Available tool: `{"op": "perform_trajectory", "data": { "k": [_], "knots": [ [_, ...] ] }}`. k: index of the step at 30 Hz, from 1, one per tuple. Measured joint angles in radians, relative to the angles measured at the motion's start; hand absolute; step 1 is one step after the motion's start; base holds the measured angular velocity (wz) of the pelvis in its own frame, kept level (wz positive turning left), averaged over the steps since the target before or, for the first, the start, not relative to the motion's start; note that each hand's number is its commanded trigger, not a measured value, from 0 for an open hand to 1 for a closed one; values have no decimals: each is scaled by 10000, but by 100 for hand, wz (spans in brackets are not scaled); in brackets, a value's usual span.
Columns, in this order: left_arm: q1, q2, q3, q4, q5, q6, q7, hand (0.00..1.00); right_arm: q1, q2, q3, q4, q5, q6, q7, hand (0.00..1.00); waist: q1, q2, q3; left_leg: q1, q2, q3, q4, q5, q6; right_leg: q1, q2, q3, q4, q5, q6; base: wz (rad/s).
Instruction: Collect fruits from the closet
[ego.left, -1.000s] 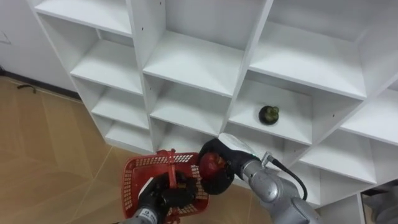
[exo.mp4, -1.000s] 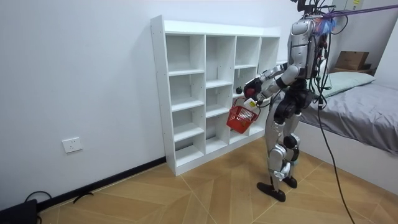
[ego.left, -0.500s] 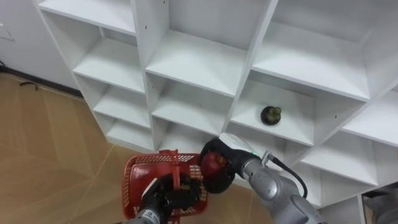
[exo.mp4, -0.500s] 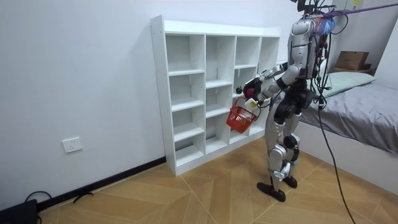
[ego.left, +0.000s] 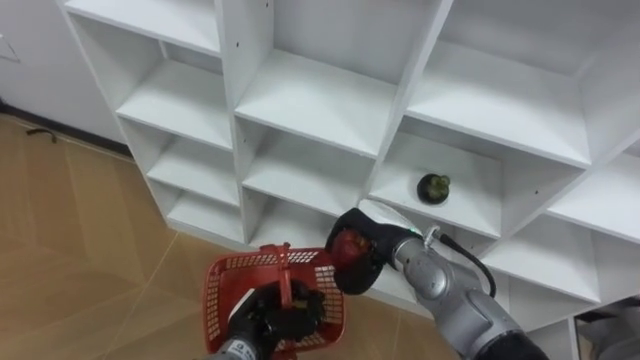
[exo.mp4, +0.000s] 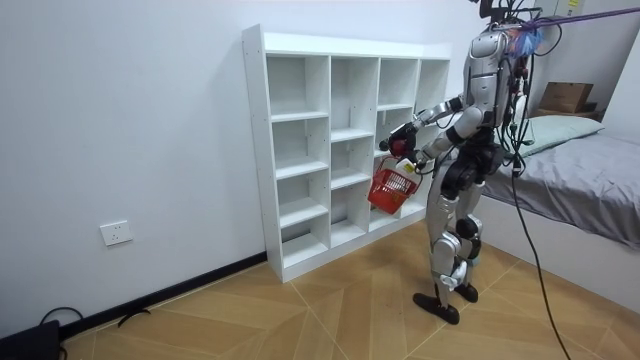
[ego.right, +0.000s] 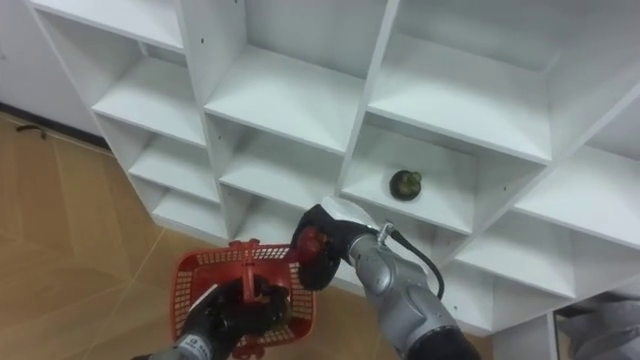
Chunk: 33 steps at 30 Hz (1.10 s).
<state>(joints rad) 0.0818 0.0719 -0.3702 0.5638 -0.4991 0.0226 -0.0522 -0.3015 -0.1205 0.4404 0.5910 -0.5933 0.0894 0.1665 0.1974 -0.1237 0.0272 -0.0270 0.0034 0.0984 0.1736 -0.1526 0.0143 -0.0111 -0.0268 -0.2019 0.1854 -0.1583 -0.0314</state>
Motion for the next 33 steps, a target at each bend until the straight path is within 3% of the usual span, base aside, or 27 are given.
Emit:
{"op": "perform_trajectory", "data": {
  "k": [17, 30, 33],
  "knots": [
    [0, 14, -175, 0, 0, 3, -77, 100, -12, 68, 69, -17, 9, 5, 14, 100, 24, 13, 8, -503, -4, -187, 165, -6, 2, -327, -11, -211, 27, 4, -10, 4],
    [-4, -61, -350, 14, -2, -10, -268, 100, -12, 579, 187, -10, 8, 11, 218, 100, 44, 8, 16, -490, -6, -172, 161, -6, 2, -317, 5, -203, 45, 5, -10, 0],
    [-4, -58, -347, 85, 6, -9, -274, 100, -11, 587, 310, -3, 3, 13, 220, 97, 45, 42, 59, -504, -6, -192, 159, -6, 3, -312, 39, -218, 49, 5, -10, 0]
  ]
}}
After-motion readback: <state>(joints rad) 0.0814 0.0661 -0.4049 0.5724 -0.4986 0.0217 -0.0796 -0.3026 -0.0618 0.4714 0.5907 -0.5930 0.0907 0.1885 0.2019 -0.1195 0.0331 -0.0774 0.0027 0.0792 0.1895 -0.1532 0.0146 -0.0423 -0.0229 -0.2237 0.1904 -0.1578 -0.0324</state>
